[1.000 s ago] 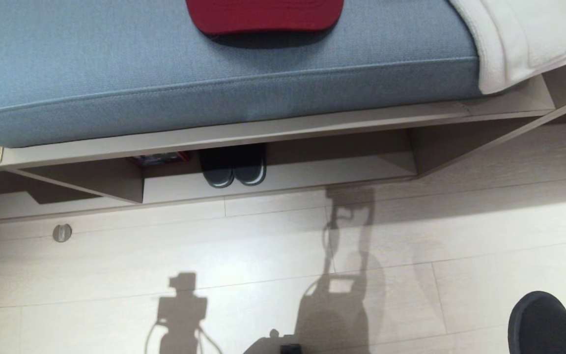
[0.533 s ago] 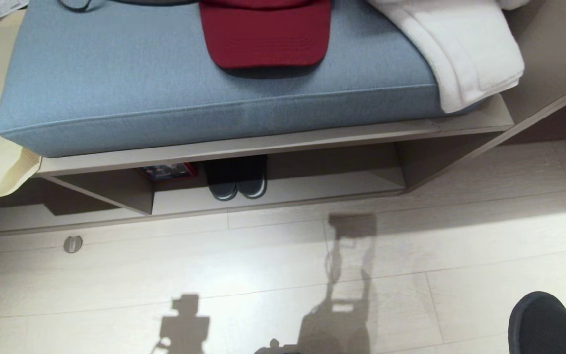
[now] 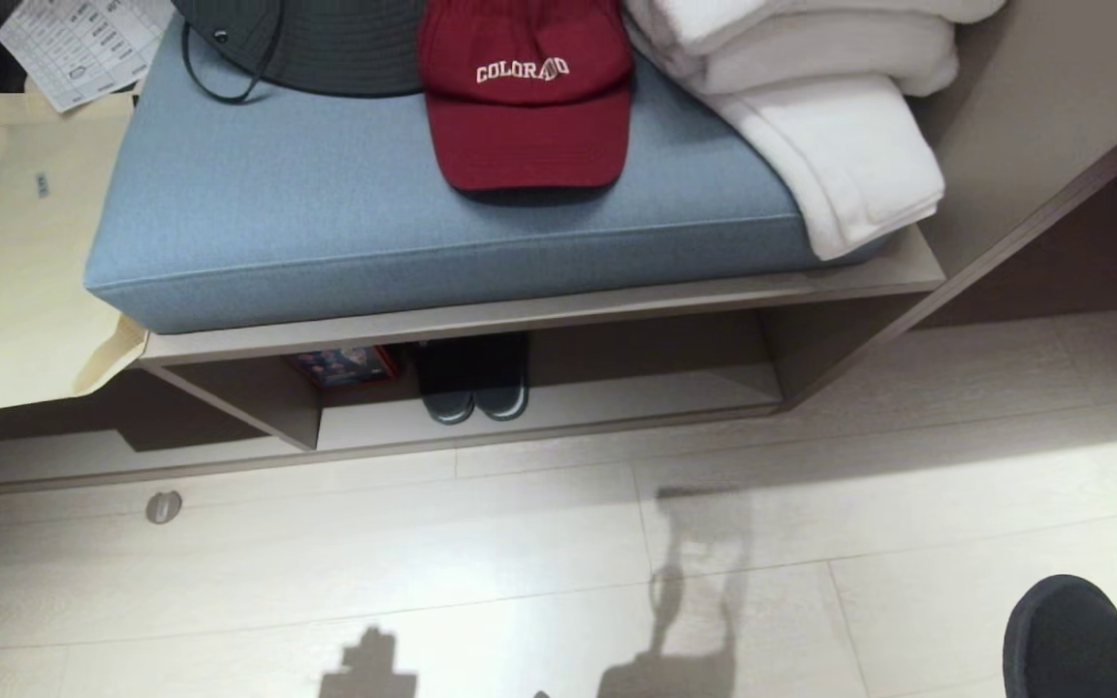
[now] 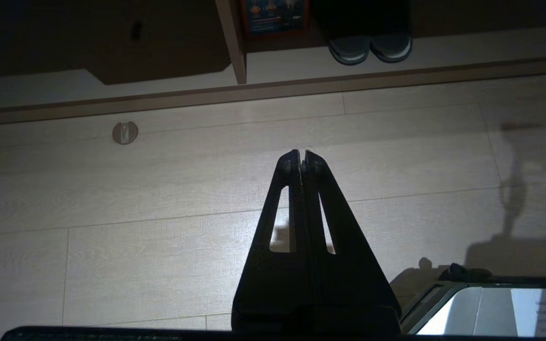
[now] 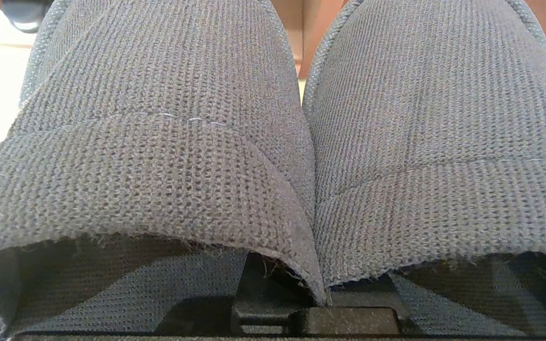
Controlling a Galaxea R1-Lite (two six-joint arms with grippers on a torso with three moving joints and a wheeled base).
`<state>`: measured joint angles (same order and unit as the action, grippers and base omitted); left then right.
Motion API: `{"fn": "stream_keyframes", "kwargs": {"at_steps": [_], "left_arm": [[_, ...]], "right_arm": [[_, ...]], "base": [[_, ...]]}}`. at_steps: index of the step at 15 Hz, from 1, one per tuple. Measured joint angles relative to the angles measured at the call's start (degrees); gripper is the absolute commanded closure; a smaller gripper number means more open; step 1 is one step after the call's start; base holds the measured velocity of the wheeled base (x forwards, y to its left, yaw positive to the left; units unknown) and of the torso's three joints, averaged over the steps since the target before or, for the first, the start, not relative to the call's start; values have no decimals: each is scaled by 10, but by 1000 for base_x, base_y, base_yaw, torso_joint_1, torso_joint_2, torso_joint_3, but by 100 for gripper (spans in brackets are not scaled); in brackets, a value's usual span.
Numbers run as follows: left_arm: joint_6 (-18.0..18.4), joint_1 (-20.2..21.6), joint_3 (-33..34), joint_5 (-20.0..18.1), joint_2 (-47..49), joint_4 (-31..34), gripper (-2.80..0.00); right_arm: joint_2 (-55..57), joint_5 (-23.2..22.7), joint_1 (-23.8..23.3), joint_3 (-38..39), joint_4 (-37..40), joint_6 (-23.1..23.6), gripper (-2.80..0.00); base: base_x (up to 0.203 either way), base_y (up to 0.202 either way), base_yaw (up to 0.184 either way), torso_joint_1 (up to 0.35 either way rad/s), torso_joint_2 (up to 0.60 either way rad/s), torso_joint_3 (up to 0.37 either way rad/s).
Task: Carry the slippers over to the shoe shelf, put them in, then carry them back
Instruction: Place the slippers on the floor
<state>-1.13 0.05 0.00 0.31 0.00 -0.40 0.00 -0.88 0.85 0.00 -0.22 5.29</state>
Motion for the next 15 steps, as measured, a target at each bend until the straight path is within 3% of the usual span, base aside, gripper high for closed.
{"fn": "stream_keyframes", "kwargs": {"at_steps": [15], "left_arm": [[0, 0, 0, 0, 0, 0, 0]], "right_arm": [[1, 0, 0, 0, 0, 1, 0]], "base": [[0, 0, 0, 2, 3, 202]]}}
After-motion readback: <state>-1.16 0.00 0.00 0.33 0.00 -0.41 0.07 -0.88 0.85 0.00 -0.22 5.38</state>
